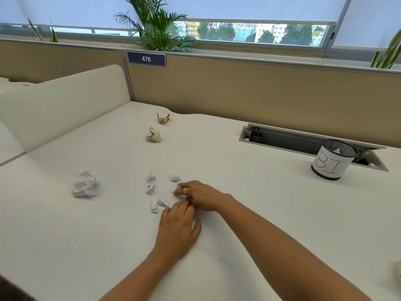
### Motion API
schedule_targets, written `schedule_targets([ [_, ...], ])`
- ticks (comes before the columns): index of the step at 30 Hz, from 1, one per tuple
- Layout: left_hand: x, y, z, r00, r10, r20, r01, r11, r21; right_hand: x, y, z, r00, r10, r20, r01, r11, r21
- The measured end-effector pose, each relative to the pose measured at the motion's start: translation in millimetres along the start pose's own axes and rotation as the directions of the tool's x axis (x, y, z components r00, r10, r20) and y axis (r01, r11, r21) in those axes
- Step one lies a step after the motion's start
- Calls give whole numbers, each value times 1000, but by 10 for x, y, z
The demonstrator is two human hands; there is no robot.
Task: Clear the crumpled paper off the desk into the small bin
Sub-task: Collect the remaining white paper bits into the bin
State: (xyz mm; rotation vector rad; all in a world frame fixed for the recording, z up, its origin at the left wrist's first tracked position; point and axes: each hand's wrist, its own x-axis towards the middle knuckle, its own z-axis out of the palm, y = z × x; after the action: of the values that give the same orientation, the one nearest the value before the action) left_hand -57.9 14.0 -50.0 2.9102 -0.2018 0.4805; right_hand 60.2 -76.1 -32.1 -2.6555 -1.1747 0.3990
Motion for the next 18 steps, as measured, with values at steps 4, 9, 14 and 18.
schedule_targets([
  [4, 7, -12, 19, 1000, -2, -8, 3, 1000, 14, -90, 50, 13, 993, -13, -115, 10, 999, -31],
  [9, 11, -32, 28, 999, -3, -49, 5, 999, 43, -183, 85, 41, 978, 41, -205, -45, 999, -15],
  [14, 26, -136, 13, 967, -248, -57, 253, 962, 101, -252, 127, 39, 968, 115, -222, -120, 993, -8],
  [18, 52, -295, 87, 916, -402, 2, 401, 915, 52, -312, 168, 39, 966, 132, -224, -137, 991, -6],
])
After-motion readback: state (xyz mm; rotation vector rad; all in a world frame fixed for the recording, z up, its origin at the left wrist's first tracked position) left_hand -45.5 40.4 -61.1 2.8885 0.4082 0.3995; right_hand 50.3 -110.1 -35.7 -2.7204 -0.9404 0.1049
